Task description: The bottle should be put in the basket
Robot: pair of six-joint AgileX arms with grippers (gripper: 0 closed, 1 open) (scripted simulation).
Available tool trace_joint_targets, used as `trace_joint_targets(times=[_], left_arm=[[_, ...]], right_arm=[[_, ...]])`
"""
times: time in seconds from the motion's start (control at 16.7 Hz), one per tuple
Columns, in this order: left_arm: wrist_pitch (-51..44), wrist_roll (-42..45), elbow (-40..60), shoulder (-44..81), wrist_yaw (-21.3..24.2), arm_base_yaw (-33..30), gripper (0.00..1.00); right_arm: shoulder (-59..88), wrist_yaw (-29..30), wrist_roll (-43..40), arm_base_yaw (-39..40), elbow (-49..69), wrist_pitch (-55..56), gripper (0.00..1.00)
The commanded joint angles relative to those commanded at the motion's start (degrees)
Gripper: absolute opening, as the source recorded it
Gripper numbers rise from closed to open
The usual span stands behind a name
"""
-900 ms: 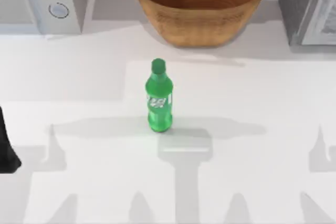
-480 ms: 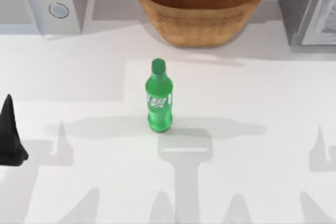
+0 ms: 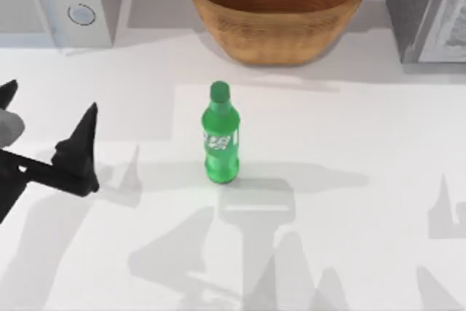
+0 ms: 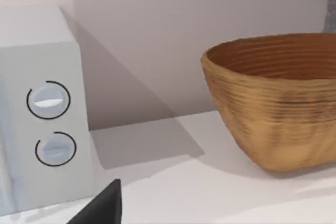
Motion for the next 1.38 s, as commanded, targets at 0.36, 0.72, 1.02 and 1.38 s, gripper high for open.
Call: trace_joint_targets(times=[0.36, 0.72, 1.02, 1.38], left_arm=[[28.0, 1.3, 4.2, 37.1, 6.2, -7.4, 1.00], [48.8, 1.8, 8.2, 62.9, 10.8, -12.9, 1.00], [54.0, 1.8, 9.6, 68.9, 12.0, -14.4, 1.00], [53.3, 1.8, 10.3, 69.1, 11.7, -14.5, 1.00]], right_arm=[[0.0, 0.0, 0.0, 0.0, 0.0, 0.0, 1.00], [0.0, 0.0, 0.0, 0.0, 0.0, 0.0, 1.00], [0.0, 0.0, 0.0, 0.0, 0.0, 0.0, 1.00], [0.0, 0.0, 0.0, 0.0, 0.0, 0.0, 1.00]])
